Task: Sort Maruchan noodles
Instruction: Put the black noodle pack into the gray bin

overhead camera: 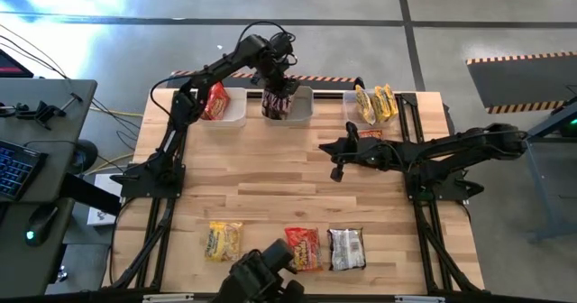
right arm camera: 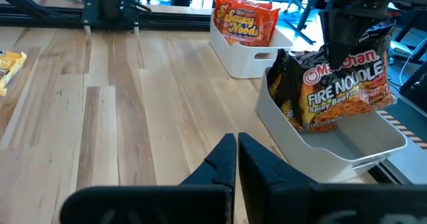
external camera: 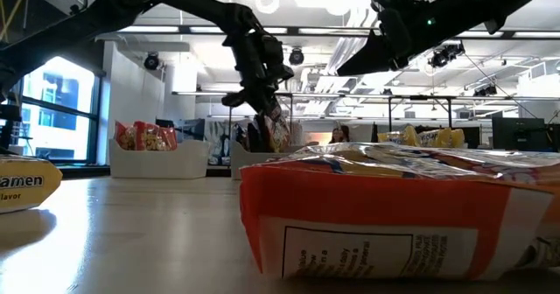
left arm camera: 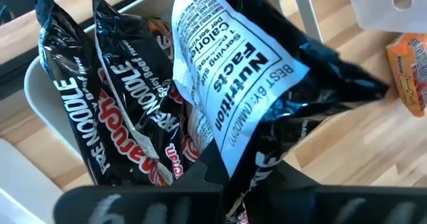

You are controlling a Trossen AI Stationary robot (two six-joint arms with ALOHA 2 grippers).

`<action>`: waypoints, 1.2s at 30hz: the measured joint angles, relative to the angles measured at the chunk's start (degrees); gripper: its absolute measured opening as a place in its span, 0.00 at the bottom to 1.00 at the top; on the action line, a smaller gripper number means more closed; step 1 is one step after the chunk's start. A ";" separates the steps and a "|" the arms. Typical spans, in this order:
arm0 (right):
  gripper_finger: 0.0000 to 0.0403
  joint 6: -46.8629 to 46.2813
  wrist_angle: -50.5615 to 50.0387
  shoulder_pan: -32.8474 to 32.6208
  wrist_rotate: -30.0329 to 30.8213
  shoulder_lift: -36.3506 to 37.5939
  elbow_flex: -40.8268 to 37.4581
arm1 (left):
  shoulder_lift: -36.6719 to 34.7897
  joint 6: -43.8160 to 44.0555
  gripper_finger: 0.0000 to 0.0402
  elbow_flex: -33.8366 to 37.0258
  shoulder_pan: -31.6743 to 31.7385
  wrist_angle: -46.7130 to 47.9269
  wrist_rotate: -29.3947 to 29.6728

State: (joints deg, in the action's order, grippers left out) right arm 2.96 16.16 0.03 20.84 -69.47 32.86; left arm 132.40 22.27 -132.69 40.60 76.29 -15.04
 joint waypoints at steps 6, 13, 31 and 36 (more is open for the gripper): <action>0.00 0.01 0.02 0.00 0.00 -0.02 0.00 | -0.01 0.19 0.01 0.00 -0.13 1.33 -1.36; 0.00 0.00 0.04 0.00 0.00 -0.02 0.00 | -0.02 1.50 0.01 0.00 -0.17 3.55 -3.35; 0.00 0.44 0.04 0.00 0.00 -0.04 0.00 | -0.04 1.93 0.08 0.05 -0.57 4.88 0.54; 0.00 0.44 0.04 0.00 0.00 -0.04 0.00 | -0.04 -0.43 0.17 0.09 -0.96 3.42 3.59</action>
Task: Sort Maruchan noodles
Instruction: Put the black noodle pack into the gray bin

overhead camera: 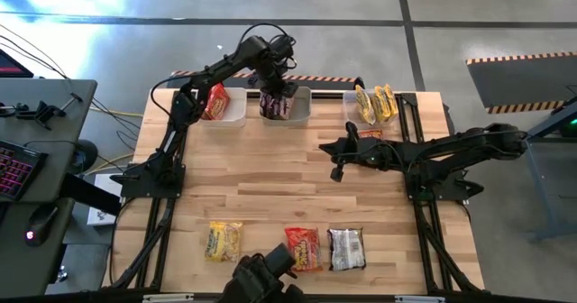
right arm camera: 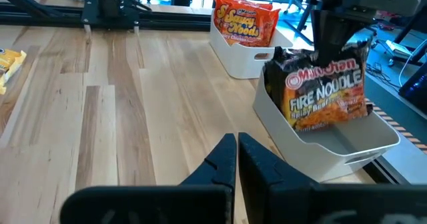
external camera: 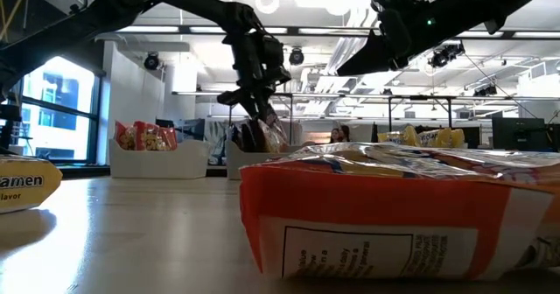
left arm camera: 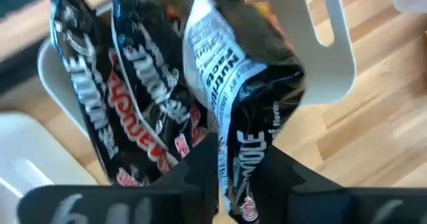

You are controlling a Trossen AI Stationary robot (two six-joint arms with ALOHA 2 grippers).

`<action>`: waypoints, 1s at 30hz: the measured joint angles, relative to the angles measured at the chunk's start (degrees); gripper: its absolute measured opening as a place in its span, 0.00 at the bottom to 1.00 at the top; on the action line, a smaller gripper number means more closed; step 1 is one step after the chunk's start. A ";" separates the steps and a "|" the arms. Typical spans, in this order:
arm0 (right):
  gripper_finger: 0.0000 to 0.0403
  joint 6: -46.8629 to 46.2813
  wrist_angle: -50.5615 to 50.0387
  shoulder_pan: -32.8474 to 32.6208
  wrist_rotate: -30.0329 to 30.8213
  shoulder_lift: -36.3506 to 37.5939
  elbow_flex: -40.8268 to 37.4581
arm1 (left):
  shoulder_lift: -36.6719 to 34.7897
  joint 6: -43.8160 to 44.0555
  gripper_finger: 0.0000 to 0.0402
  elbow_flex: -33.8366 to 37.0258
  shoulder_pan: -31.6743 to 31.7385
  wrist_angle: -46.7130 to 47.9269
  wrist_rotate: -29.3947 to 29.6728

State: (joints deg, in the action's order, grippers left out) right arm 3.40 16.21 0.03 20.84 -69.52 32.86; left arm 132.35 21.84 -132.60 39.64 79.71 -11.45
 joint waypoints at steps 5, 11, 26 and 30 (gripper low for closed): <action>0.00 0.00 0.00 0.00 0.00 0.00 0.00 | 0.00 -2.94 0.19 0.00 -0.27 -2.39 0.18; 0.00 0.00 0.00 0.00 0.00 0.00 0.00 | 0.00 -6.96 0.12 0.00 -0.95 -5.91 0.20; 0.00 0.00 -0.04 0.00 0.00 0.00 0.02 | -0.02 -23.05 0.25 0.00 -5.69 -10.32 13.99; 0.00 0.00 -0.02 0.00 0.00 0.00 0.02 | -0.20 -21.09 0.39 0.96 -4.28 -11.01 10.15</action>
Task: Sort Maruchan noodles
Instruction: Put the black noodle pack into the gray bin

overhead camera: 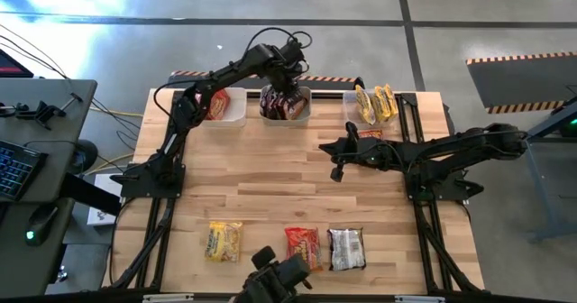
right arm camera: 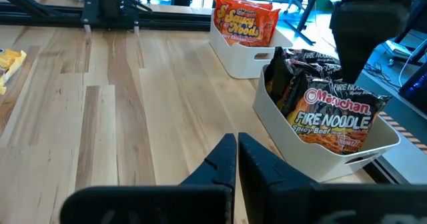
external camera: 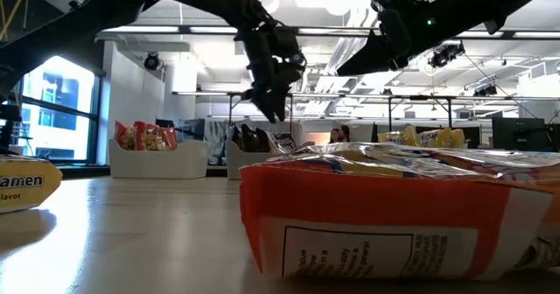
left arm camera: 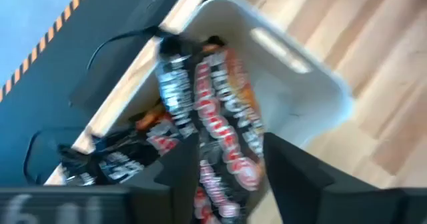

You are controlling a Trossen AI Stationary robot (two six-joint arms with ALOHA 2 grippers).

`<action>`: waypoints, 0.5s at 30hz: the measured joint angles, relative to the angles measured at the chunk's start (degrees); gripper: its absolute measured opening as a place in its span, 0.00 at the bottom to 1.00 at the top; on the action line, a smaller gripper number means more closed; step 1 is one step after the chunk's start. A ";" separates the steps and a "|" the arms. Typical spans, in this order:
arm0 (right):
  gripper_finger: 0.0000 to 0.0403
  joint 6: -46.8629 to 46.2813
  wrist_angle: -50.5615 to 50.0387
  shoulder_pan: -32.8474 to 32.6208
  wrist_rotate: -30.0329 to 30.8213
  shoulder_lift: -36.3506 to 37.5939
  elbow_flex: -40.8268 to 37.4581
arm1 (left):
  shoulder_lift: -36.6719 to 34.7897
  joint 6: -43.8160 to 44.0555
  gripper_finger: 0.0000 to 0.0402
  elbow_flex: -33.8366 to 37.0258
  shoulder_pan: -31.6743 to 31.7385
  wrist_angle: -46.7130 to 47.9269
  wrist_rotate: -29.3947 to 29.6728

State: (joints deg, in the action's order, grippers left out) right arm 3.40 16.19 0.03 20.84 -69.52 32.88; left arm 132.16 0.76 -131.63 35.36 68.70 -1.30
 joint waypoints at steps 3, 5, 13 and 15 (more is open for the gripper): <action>0.00 0.00 -0.02 0.00 0.00 0.00 0.00 | 0.06 0.06 0.47 2.26 1.01 0.10 0.19; 0.00 0.00 -0.02 0.00 0.00 0.00 0.00 | 0.11 0.06 0.50 3.85 1.62 -0.33 0.75; 0.00 0.00 -0.02 0.00 0.00 0.00 0.00 | 0.11 -1.79 0.50 6.31 2.24 -2.81 0.75; 0.00 0.00 -0.02 0.00 0.00 0.00 0.00 | 0.11 -2.33 0.47 6.31 2.16 -3.31 0.30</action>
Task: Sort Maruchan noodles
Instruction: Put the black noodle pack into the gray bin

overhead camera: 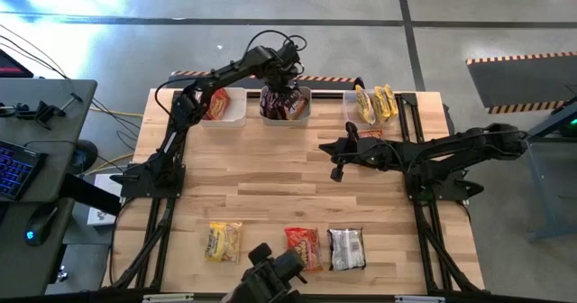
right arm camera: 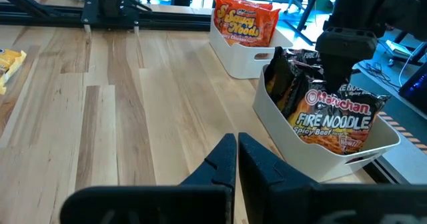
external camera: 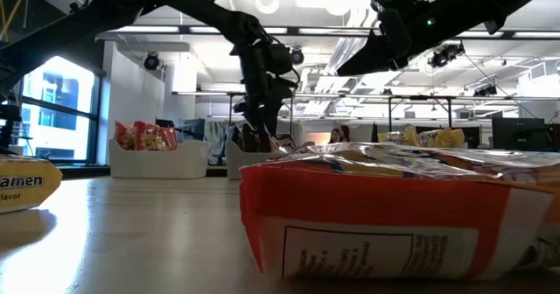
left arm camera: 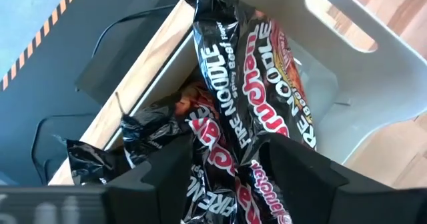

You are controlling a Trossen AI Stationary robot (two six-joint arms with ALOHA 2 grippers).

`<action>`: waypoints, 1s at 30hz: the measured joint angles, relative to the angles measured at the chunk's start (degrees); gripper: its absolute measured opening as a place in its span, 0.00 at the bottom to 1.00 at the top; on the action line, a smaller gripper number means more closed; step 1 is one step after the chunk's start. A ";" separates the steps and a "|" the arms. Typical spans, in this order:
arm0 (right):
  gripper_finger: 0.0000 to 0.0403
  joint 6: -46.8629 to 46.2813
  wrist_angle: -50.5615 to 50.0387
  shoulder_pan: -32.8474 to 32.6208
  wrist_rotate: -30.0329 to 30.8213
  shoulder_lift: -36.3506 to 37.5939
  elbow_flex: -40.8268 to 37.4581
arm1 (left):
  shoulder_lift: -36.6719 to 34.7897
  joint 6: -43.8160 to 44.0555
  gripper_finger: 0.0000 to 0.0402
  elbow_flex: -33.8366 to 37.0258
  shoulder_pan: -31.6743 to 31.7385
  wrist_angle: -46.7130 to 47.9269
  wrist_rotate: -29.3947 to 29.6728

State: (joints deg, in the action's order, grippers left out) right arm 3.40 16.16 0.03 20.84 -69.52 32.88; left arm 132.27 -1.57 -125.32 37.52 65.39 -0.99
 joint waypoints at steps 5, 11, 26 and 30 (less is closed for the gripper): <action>0.00 0.00 0.00 0.00 0.00 0.00 0.00 | 0.00 -0.11 0.33 0.00 0.00 -0.25 -0.32; 0.00 0.00 0.00 0.00 0.00 0.00 0.00 | 0.02 -1.26 0.11 0.04 -0.04 -0.46 -6.80; 0.00 0.00 -0.01 -0.02 -0.02 0.00 0.02 | -0.12 9.16 0.00 0.04 0.30 2.19 -8.27; 0.00 0.00 0.00 -0.01 -0.02 0.00 0.02 | -0.64 12.32 0.00 -0.27 0.13 2.97 -5.19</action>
State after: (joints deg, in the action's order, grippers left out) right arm 3.40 16.16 0.03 20.82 -69.52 32.91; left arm 131.63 10.75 -125.58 37.65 68.36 -6.19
